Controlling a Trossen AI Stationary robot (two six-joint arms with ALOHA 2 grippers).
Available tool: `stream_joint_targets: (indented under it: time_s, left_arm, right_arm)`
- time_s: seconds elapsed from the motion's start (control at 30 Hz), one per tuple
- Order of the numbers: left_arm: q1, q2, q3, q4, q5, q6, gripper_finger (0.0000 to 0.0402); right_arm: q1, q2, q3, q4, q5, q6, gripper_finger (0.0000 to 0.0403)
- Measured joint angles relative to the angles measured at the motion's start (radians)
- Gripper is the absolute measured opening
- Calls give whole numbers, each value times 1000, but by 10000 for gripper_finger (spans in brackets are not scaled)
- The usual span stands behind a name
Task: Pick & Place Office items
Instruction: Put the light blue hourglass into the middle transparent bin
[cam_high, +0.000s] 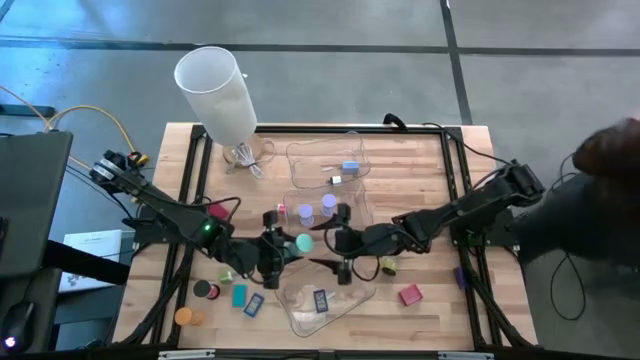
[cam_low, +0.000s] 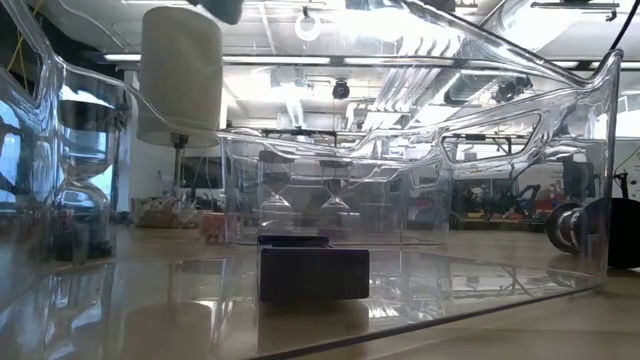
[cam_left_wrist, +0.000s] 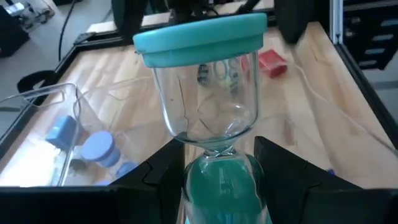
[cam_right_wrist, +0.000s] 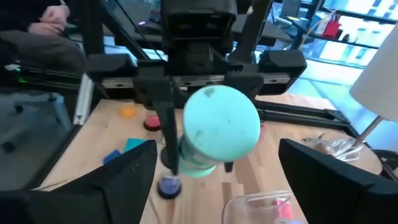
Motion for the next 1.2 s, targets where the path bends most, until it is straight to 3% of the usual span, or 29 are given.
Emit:
stream_joint_targets:
  time_s: [0.3, 0.7, 0.93, 1.2]
  left_arm:
    - [19, 33, 0, 62, 7, 56, 161]
    - [64, 60, 0, 108, 12, 122, 161]
    - [63, 60, 0, 122, 51, 140, 161]
    - [66, 60, 0, 130, 52, 156, 161]
  right_arm:
    - [-5, 4, 0, 19, 10, -4, 326]
    - [-57, 4, 0, 1, -140, 5, 320]
    - [-63, 4, 0, -1, -193, 4, 279]
    - [-77, 4, 0, -24, -218, 5, 198]
